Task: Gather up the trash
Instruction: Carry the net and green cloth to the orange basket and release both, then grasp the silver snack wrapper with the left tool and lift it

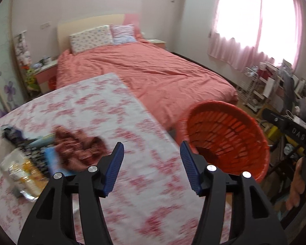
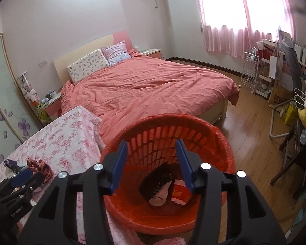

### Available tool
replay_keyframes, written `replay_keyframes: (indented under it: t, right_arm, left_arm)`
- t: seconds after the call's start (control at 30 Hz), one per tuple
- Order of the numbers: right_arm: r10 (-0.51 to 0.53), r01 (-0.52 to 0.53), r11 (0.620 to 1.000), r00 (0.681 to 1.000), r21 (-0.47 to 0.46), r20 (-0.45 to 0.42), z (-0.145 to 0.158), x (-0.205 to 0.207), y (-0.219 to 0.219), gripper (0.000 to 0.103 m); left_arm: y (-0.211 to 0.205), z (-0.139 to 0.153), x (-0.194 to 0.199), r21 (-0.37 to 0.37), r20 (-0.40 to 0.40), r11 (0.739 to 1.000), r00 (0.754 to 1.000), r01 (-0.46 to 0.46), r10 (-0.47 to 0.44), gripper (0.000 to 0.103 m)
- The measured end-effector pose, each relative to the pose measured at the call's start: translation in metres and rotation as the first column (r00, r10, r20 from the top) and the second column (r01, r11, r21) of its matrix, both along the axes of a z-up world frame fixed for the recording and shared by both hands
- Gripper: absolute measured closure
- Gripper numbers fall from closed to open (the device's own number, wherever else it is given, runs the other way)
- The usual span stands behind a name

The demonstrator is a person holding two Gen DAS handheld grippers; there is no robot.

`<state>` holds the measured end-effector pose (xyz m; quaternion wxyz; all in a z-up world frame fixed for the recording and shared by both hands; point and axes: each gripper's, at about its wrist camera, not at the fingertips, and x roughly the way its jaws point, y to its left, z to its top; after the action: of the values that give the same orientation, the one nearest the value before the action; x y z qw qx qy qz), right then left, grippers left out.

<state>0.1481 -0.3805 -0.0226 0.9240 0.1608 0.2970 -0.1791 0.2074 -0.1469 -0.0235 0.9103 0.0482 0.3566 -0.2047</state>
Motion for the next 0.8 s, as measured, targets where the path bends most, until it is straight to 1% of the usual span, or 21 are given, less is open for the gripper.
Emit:
replay_keyframes:
  t: [0.13,0.2,0.3,0.33,0.37,0.43,0.5,0.57,0.63,0.7,0.77,0.8]
  right_arm:
    - [0.040,-0.040,0.999,0.999,-0.008,-0.009,-0.001,0.005,0.019,0.053]
    - [0.066,-0.066,0.998,0.998,-0.013,-0.018,-0.004,0.009,0.033,0.053]
    - [0.106,-0.106,0.994,0.994,-0.007,-0.027,-0.009,0.016,0.053,0.053]
    - [0.119,-0.120,0.993,0.992,-0.006,-0.029,-0.011,0.018,0.060,0.053]
    - [0.141,-0.142,0.990,0.990,-0.009,-0.030,-0.014,0.021,0.072,0.053]
    - [0.168,-0.169,0.985,0.985,-0.020,-0.032,-0.018,0.024,0.088,0.050]
    - [0.209,-0.210,0.977,0.977,-0.037,-0.031,-0.021,0.028,0.109,0.047]
    - [0.240,-0.242,0.969,0.970,-0.053,-0.031,-0.025,0.031,0.127,0.045]
    - [0.267,-0.269,0.960,0.963,-0.072,-0.035,-0.028,0.034,0.144,0.043]
    - [0.290,-0.293,0.952,0.956,-0.092,-0.048,-0.033,0.037,0.159,0.043]
    - [0.304,-0.309,0.946,0.951,-0.100,-0.063,-0.038,0.040,0.169,0.043]
    - [0.309,-0.315,0.944,0.949,-0.098,-0.071,-0.041,0.040,0.173,0.043]
  left_arm:
    - [0.036,-0.001,-0.005,-0.003,0.009,0.997,0.997,-0.081,0.081,0.044]
    - [0.057,-0.003,-0.010,0.012,0.027,0.990,0.990,-0.139,0.139,0.042]
    - [0.088,-0.007,-0.018,0.026,0.046,0.975,0.975,-0.220,0.219,0.041]
    - [0.099,-0.009,-0.021,0.031,0.052,0.967,0.967,-0.252,0.250,0.040]
    - [0.106,-0.010,-0.023,0.036,0.057,0.961,0.961,-0.274,0.272,0.036]
    - [0.121,-0.015,-0.024,0.042,0.063,0.946,0.945,-0.323,0.320,0.036]
    - [0.136,-0.022,-0.021,0.035,0.028,0.935,0.935,-0.354,0.353,0.036]
    - [0.143,-0.032,-0.016,0.003,-0.026,0.931,0.931,-0.365,0.365,0.036]
    - [0.143,-0.038,-0.008,-0.010,-0.059,0.929,0.928,-0.369,0.368,0.036]
    - [0.141,-0.044,-0.001,-0.020,-0.077,0.929,0.927,-0.370,0.367,0.036]
    - [0.139,-0.050,0.009,-0.016,-0.090,0.923,0.920,-0.385,0.382,0.036]
    - [0.138,-0.052,0.011,-0.017,-0.099,0.921,0.917,-0.390,0.387,0.038]
